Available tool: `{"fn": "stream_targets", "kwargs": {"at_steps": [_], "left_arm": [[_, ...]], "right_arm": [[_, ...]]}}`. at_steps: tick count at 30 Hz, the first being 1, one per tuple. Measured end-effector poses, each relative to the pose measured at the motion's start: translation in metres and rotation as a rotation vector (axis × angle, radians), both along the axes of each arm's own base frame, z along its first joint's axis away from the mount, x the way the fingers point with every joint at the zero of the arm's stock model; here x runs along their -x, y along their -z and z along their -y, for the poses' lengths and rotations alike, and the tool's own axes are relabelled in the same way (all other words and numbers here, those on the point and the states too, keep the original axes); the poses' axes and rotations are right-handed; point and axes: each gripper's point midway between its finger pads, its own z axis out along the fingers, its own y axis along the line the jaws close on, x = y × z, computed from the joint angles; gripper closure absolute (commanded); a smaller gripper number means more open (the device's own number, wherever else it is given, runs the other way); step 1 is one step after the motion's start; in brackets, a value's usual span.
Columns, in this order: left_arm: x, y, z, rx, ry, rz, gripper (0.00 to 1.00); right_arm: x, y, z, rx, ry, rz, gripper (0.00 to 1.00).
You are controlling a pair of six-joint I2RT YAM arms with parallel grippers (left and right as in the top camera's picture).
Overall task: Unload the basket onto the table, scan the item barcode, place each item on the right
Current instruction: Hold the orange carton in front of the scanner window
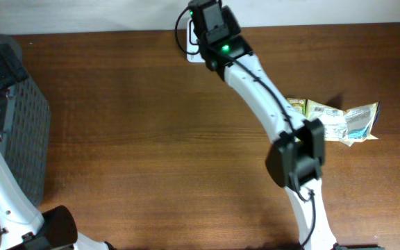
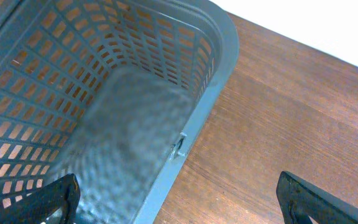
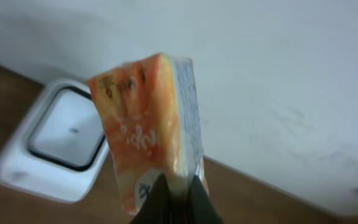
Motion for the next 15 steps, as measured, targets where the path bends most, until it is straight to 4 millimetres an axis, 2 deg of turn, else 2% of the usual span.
{"fn": "stream_targets", "kwargs": {"at_steps": [1,5,7,10,15], "left_arm": [[0.000,0.000,0.000,0.000,0.000,-0.001,0.01],[0.000,0.000,0.000,0.000,0.000,0.000,0.01],[0.000,0.000,0.000,0.000,0.000,-0.001,0.01],[0.000,0.000,0.000,0.000,0.000,-0.001,0.01],[0.000,0.000,0.000,0.000,0.000,-0.001,0.01]], "right_arm": [[-0.010,0.016,0.000,0.051,-0.002,0.006,0.96],[-0.025,0.057,-0.003,0.197,-0.040,-0.017,0.96],[-0.028,0.070,-0.004,0.245,-0.063,-0.036,0.96],[-0.031,0.079,-0.007,0.276,-0.092,-0.042,0.96],[-0.033,0.080,-0.009,0.289,-0.102,-0.035,0.96]]}}
